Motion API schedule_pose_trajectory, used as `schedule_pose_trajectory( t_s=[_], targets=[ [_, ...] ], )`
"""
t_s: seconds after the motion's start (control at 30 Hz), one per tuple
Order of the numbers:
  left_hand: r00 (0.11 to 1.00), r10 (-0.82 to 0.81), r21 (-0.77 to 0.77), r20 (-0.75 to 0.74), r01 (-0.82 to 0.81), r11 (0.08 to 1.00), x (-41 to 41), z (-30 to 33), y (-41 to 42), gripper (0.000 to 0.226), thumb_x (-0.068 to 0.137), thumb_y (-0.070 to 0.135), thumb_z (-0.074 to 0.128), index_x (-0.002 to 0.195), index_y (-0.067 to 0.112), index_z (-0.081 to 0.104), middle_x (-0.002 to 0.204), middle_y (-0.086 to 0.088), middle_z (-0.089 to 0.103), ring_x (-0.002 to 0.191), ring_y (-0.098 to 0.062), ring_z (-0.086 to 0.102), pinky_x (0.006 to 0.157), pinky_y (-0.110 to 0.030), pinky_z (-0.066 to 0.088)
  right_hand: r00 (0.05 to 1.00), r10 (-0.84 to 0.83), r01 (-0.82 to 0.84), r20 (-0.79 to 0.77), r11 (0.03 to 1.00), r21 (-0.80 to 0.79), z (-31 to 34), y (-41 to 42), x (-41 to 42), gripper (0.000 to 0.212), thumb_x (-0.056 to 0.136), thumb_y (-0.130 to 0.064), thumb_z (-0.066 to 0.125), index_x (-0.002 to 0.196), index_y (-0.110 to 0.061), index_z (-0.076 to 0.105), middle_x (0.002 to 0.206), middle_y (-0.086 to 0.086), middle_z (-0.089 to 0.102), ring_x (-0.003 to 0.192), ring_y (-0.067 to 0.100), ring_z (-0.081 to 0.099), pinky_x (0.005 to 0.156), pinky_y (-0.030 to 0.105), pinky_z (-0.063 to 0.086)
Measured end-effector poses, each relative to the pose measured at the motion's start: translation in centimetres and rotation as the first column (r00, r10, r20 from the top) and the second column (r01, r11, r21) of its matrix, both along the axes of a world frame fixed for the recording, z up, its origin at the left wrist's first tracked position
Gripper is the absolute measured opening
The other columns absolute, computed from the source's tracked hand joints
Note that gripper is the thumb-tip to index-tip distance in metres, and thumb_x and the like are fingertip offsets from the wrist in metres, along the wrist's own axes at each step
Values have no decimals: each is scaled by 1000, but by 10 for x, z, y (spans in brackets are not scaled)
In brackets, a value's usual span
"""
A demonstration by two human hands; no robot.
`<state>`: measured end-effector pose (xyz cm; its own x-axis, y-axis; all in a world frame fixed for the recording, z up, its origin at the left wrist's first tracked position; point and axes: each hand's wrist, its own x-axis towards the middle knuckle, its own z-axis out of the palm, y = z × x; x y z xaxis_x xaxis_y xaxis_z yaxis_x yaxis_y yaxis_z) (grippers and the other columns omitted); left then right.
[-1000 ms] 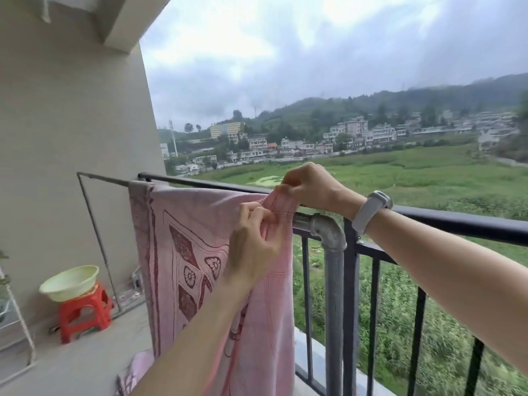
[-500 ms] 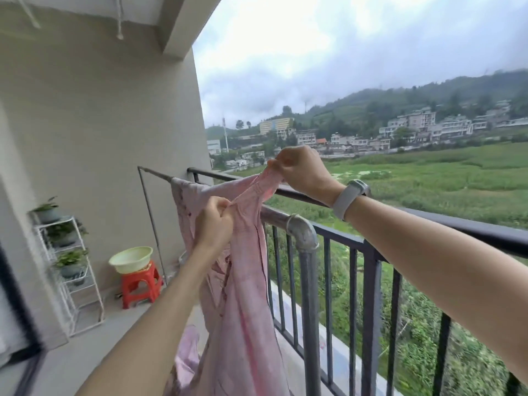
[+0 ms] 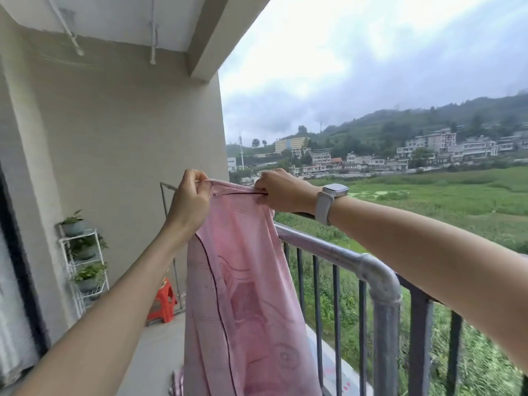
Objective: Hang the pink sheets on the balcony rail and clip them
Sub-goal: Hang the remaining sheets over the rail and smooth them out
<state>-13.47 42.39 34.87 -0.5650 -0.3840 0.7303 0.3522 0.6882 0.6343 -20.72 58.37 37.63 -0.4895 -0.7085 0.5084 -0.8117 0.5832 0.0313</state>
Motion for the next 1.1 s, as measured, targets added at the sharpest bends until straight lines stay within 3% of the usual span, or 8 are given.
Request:
schedule_pose_trajectory(
  t_s=[0.17,0.37,0.47,0.57,0.67,0.77,0.97,1.1],
  targets=[
    [998,52,-22,31,-51,998,6,-17,-44,6,94,18,42,91,14,45,78,4,53,80,-20,49,63,-29,33,997,-65,68,-52,996,55,-2,-50,-17,18,91,-13,41,83,-10,57,77,5,54,66,23,50,52,27,37],
    [885,330,-329,330,-219,918,7,-51,-99,47,78,48,63,105,13,48,98,-12,62,92,-33,55,74,-35,42,929,11,10,371,998,-56,-4,-128,-29,15,86,4,51,100,0,55,71,4,62,71,26,67,59,30,57],
    [850,429,-372,305,-308,876,-7,-64,-124,22,87,27,54,97,8,49,105,-21,62,97,-41,54,73,-38,40,855,115,2,506,974,-226,-7,-166,-34,16,91,1,43,98,-2,57,81,9,64,67,23,68,56,25,57],
    [850,424,-310,313,-330,892,-20,-69,-148,18,89,23,47,79,9,44,88,-20,63,87,-41,55,66,-37,37,840,170,5,515,947,-320,-4,-199,-53,20,91,5,40,97,3,59,92,16,67,77,28,69,72,35,58],
    [799,471,-320,375,-365,874,-32,-55,-162,26,91,30,42,76,10,48,88,-17,64,91,-37,56,68,-35,39,908,171,15,383,900,-437,29,-213,-78,19,87,7,45,93,3,63,91,11,67,81,24,66,80,30,54],
    [807,538,-330,244,-452,829,-52,13,-144,26,94,34,36,82,13,45,90,-15,62,93,-36,56,67,-33,36,945,217,-5,247,760,-650,98,-186,-101,21,80,9,45,83,0,65,86,17,66,81,26,61,74,37,53],
    [922,387,-429,-16,-356,830,-105,155,3,20,91,28,42,105,14,46,90,-5,56,81,-28,51,68,-30,35,953,267,72,144,262,-962,193,0,-160,26,77,6,40,72,-11,59,76,11,61,76,26,57,74,50,52],
    [955,296,-615,16,-224,756,-146,132,90,13,93,26,38,97,15,44,89,-7,60,72,-26,49,60,-30,34,956,216,151,198,214,-965,148,121,-181,27,81,7,49,68,-15,57,72,7,59,80,26,58,79,44,52]
  ],
)
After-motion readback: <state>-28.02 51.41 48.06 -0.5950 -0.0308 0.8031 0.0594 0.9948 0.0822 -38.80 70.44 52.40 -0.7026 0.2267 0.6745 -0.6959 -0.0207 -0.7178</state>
